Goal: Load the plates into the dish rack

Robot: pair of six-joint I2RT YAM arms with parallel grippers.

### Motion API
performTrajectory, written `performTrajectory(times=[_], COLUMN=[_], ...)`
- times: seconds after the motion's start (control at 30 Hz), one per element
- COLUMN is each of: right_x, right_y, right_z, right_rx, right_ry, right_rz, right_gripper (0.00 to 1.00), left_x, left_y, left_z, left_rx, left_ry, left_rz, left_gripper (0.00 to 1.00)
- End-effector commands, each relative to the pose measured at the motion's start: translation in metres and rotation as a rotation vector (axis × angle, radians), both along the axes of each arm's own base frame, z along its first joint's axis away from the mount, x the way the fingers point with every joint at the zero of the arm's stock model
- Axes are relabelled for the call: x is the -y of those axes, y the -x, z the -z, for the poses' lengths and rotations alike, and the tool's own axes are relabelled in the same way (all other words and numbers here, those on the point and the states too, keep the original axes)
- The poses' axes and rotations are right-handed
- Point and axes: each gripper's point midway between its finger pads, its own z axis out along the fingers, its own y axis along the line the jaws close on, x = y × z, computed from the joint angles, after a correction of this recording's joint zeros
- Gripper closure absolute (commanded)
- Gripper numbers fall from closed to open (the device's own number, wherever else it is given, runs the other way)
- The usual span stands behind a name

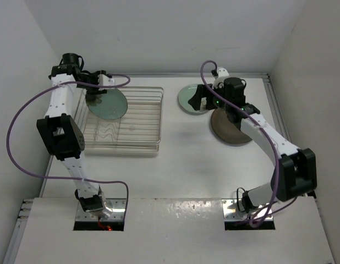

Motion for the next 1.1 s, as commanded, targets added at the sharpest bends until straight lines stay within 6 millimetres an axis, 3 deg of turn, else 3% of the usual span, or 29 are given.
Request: performTrajectory(times=[0.0,0.07,0.1,0.13,0.17,0.2,0.23,0.27,0.3,0.33,0.4,0.43,0.47,0.5,0.53,0.57,0.63,0.77,0.9,1.07], right_x=[0.019,0.044,0.048,0.070,0.073,0.078,0.094,0.101,0.105,0.115,0.128,0.135,0.137,0.141,0.143,0.145,0.131,0.110,0.105,0.094], right_y=[-0.035,-0.059,-0.072,-0.084,-0.094,-0.107,-0.115,-0.128,-0.135,-0.146,-0.159,-0.171,-0.171,-0.184,-0.184,-0.185,-0.191,-0.192,-0.190,-0.185], right_z=[0.005,0.034,0.025,0.029,0.064,0.054,0.060,0.086,0.084,0.109,0.128,0.123,0.147,0.147,0.155,0.176,0.175,0.196,0.218,0.232], right_rx=[-0.103,-0.196,-0.210,-0.230,-0.324,-0.315,-0.323,-0.364,-0.357,-0.381,-0.401,-0.377,-0.430,-0.425,-0.446,-0.481,-0.481,-0.506,-0.571,-0.655], right_ry=[-0.077,-0.116,-0.167,-0.189,-0.208,-0.221,-0.217,-0.195,-0.188,-0.152,-0.117,-0.111,-0.085,-0.087,-0.091,-0.085,-0.133,-0.192,-0.238,-0.330], right_rz=[0.199,0.315,0.361,0.427,0.478,0.506,0.558,0.602,0.620,0.648,0.687,0.705,0.712,0.713,0.705,0.702,0.640,0.542,0.551,0.544], right_gripper=[0.00,0.00,0.00,0.00,0.00,0.00,0.00,0.00,0.01,0.01,0.03,0.04,0.04,0.06,0.08,0.08,0.14,0.21,0.40,0.65], left_x=[-0.007,-0.014,-0.015,-0.017,-0.017,-0.017,-0.018,-0.018,-0.019,-0.021,-0.022,-0.023,-0.024,-0.022,-0.027,-0.027,-0.025,-0.017,-0.012,-0.002], left_y=[-0.024,-0.028,-0.031,-0.033,-0.035,-0.034,-0.035,-0.035,-0.032,-0.032,-0.026,-0.026,-0.023,-0.020,-0.015,-0.012,-0.004,0.007,0.012,0.015], left_z=[-0.044,-0.049,-0.052,-0.057,-0.067,-0.069,-0.072,-0.075,-0.088,-0.097,-0.116,-0.120,-0.131,-0.134,-0.142,-0.145,-0.145,-0.152,-0.159,-0.170], left_rx=[0.169,0.174,0.167,0.173,0.187,0.166,0.163,0.157,0.156,0.164,0.161,0.158,0.171,0.157,0.173,0.173,0.147,0.122,0.113,0.103], left_ry=[0.027,0.025,0.061,0.073,0.090,0.128,0.137,0.155,0.189,0.201,0.262,0.279,0.293,0.326,0.329,0.329,0.341,0.347,0.365,0.429], left_rz=[-0.076,-0.130,-0.171,-0.200,-0.219,-0.255,-0.279,-0.295,-0.338,-0.372,-0.443,-0.469,-0.492,-0.516,-0.538,-0.538,-0.551,-0.551,-0.539,-0.515], left_gripper=[0.46,0.42,0.37,0.35,0.33,0.31,0.29,0.26,0.21,0.16,0.13,0.13,0.11,0.10,0.10,0.10,0.10,0.10,0.10,0.10])
